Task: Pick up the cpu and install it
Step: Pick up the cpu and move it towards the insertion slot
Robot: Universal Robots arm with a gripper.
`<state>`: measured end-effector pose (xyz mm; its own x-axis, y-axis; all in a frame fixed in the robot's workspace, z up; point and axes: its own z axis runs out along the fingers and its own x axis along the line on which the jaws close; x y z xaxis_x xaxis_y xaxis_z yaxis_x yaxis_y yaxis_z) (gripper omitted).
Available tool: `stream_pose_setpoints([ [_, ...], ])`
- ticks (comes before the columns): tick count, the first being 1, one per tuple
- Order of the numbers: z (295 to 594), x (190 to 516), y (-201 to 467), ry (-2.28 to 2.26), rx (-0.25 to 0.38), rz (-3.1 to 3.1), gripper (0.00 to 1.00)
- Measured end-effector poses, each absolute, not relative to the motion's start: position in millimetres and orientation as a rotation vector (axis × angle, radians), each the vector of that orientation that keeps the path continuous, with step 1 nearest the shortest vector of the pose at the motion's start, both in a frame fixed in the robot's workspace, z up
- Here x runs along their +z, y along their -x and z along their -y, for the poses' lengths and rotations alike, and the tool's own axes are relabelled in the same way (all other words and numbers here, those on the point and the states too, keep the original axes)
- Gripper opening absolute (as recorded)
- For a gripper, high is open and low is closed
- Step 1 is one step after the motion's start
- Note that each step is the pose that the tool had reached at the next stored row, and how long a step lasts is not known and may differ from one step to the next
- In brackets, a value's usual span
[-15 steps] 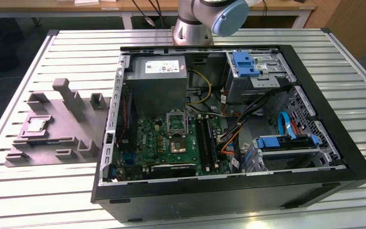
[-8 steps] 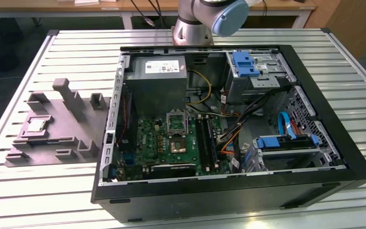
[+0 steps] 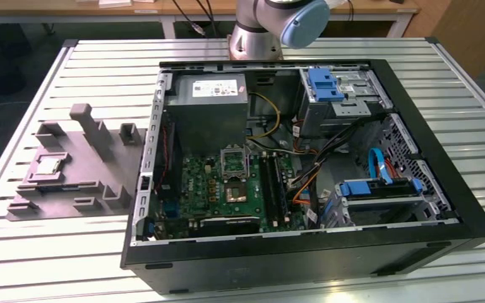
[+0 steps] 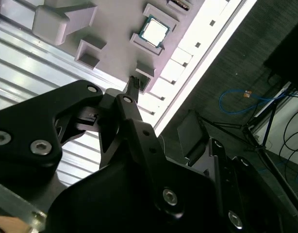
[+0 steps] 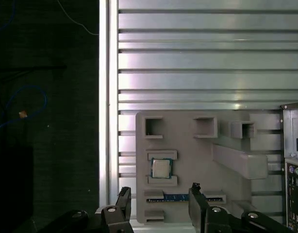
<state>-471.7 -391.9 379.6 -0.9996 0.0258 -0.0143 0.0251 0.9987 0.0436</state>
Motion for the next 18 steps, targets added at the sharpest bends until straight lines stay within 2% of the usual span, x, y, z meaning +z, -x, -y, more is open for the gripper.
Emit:
stream_pose_setpoints([
  [18, 391.9, 372.7, 471.8, -0.040, 0.068, -3.126, 0.59],
])
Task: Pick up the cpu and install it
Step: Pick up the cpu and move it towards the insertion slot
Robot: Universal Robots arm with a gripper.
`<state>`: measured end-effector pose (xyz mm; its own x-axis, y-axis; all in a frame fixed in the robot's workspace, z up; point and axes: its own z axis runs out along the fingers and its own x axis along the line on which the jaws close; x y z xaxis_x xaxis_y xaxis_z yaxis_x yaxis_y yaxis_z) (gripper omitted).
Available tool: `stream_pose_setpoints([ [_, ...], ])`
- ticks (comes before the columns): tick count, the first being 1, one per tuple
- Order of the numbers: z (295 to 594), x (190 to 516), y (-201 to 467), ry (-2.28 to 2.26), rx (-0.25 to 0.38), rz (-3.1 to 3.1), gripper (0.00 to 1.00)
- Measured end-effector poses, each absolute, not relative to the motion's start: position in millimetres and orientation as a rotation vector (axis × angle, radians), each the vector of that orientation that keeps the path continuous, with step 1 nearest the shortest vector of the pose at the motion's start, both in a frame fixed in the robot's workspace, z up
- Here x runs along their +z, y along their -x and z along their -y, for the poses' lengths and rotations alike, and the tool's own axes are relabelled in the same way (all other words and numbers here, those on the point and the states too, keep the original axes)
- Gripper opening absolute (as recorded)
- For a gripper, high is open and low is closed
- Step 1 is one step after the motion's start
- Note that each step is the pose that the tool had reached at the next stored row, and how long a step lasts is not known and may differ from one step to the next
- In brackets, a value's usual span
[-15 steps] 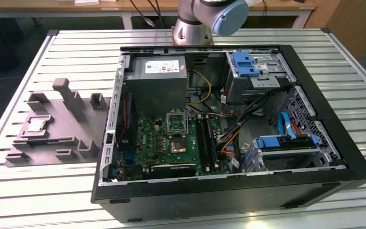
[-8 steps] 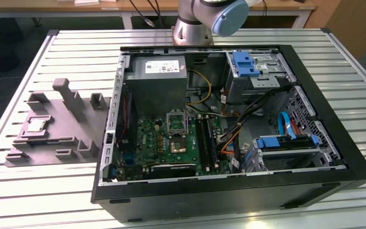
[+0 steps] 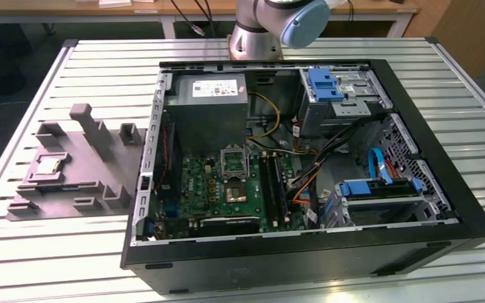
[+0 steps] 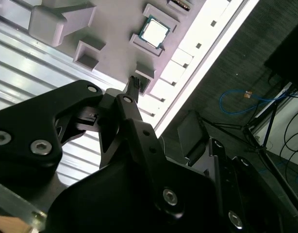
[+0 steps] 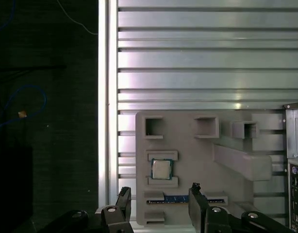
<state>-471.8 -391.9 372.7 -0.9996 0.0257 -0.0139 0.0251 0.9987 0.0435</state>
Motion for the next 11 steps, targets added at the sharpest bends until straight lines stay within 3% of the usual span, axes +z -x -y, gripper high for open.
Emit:
stream_pose_setpoints([
  [11, 391.9, 370.2, 471.7, -0.040, 0.068, -3.126, 0.59],
])
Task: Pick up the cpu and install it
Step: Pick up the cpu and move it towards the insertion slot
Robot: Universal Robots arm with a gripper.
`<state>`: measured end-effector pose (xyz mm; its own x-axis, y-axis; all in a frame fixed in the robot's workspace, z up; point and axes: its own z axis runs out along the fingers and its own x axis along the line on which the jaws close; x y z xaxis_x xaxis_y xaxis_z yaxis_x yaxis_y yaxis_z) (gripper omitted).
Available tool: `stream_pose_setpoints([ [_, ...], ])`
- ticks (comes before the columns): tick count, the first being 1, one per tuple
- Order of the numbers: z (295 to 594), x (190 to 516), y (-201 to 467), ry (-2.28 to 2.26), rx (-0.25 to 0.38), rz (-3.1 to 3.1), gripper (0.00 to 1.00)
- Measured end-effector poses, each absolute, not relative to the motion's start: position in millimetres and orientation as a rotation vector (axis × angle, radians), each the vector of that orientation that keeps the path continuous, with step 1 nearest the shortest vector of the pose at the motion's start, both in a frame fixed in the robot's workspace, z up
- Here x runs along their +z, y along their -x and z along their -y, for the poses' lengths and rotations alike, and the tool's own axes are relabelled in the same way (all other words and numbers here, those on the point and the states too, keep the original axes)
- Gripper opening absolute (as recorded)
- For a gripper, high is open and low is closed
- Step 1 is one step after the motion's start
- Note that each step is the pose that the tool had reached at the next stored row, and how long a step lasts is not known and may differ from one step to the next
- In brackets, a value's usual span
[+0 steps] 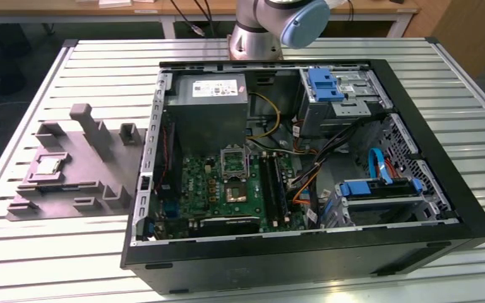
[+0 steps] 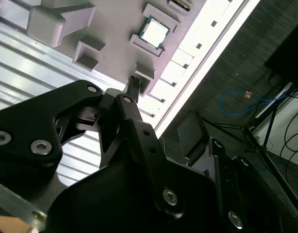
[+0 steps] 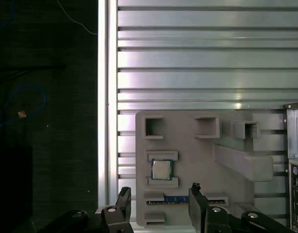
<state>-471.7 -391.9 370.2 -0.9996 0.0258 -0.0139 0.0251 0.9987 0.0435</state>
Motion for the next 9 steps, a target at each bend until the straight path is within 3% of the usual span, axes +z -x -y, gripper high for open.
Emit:
stream_pose_setpoints([
  [9, 391.9, 369.2, 471.7, -0.040, 0.068, -3.126, 0.59],
])
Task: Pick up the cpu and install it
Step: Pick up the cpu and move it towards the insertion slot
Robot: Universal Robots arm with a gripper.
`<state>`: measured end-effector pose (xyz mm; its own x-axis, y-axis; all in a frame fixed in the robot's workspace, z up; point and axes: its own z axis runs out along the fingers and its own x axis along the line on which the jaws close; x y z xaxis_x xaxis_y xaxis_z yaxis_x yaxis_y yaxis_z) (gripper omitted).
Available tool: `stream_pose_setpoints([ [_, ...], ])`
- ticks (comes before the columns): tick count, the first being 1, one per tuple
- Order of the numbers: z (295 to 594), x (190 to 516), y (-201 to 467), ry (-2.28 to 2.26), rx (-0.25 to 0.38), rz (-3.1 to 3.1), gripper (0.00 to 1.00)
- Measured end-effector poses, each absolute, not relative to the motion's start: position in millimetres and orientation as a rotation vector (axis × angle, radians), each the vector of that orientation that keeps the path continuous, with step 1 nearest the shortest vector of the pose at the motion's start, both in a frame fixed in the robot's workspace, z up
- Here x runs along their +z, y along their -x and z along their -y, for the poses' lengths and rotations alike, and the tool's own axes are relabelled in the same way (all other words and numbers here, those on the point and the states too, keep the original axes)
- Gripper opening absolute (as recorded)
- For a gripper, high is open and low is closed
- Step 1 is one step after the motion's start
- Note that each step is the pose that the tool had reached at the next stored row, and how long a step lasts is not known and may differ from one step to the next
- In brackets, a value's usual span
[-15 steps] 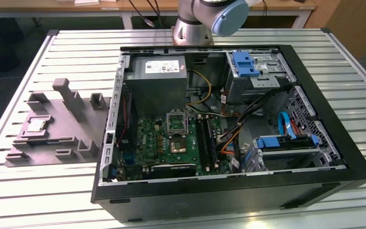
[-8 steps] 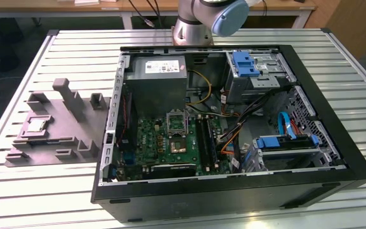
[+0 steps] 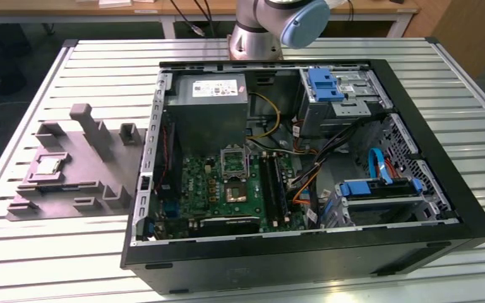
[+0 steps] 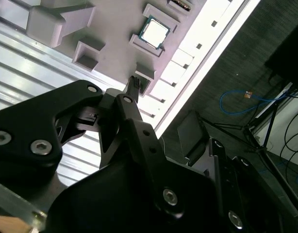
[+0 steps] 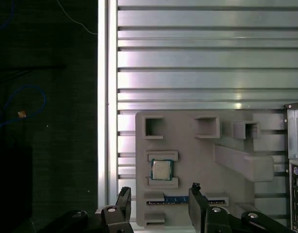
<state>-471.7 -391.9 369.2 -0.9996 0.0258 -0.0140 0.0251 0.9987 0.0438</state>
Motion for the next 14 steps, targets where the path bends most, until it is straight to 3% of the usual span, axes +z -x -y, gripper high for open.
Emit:
stream_pose_setpoints([
  [14, 391.9, 366.9, 471.8, -0.040, 0.068, -3.126, 0.59],
])
